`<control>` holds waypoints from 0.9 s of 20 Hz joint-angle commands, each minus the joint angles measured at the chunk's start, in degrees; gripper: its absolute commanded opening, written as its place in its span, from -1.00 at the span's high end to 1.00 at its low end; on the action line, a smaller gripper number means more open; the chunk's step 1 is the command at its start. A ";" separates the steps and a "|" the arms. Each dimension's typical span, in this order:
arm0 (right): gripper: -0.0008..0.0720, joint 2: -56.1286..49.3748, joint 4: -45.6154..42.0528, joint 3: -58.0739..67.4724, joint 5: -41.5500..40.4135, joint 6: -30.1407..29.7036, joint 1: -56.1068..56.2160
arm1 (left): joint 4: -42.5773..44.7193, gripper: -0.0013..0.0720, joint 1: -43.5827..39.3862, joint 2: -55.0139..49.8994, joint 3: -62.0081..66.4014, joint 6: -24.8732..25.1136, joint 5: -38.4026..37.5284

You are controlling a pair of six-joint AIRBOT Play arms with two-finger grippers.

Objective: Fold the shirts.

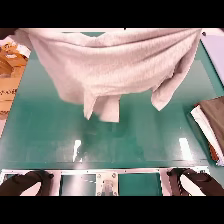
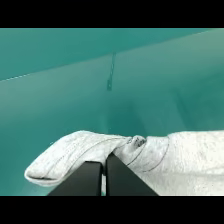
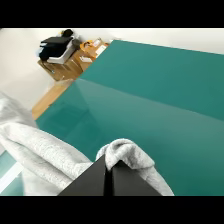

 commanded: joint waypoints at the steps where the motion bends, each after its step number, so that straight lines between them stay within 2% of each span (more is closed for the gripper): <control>1: 0.95 2.21 -1.46 -10.38 -0.74 0.55 0.13 | -2.73 0.91 0.04 -0.20 -3.50 -0.07 -0.22; 4: 0.95 0.94 -1.29 -26.91 -6.82 -0.37 0.35 | -8.87 0.91 0.04 -2.62 -13.05 -0.04 0.48; 6: 0.95 -2.03 -1.27 -38.73 -17.03 -0.37 1.84 | -12.92 0.91 0.02 -6.08 -21.77 0.55 2.43; 8: 0.96 -7.96 -0.22 -46.45 -26.27 -0.57 3.58 | -17.64 0.91 0.04 -10.16 -31.78 3.04 9.18; 10: 0.96 -16.79 3.74 -47.71 -30.91 -4.68 4.92 | -19.37 0.91 0.04 -15.43 -38.77 4.00 15.58; 13: 0.95 -29.66 9.86 -42.77 -32.13 -9.42 4.98 | -19.56 0.91 0.04 -23.67 -39.82 4.48 17.42; 14: 0.73 -32.33 9.70 -40.26 -31.21 -9.42 4.57 | -19.50 0.90 0.04 -25.22 -39.08 3.85 17.35; 15: 0.17 -33.94 9.53 -37.48 -28.72 -9.44 3.43 | -18.78 0.41 0.20 -25.90 -37.90 2.84 16.96; 16: -0.05 -34.38 8.13 -34.67 -25.44 -9.40 1.73 | -18.75 -0.53 1.29 -25.86 -36.39 2.16 15.72; 18: -0.04 -33.77 4.68 -29.33 -16.76 -9.09 -3.63 | -18.73 -0.59 5.44 -25.73 -31.32 1.92 9.97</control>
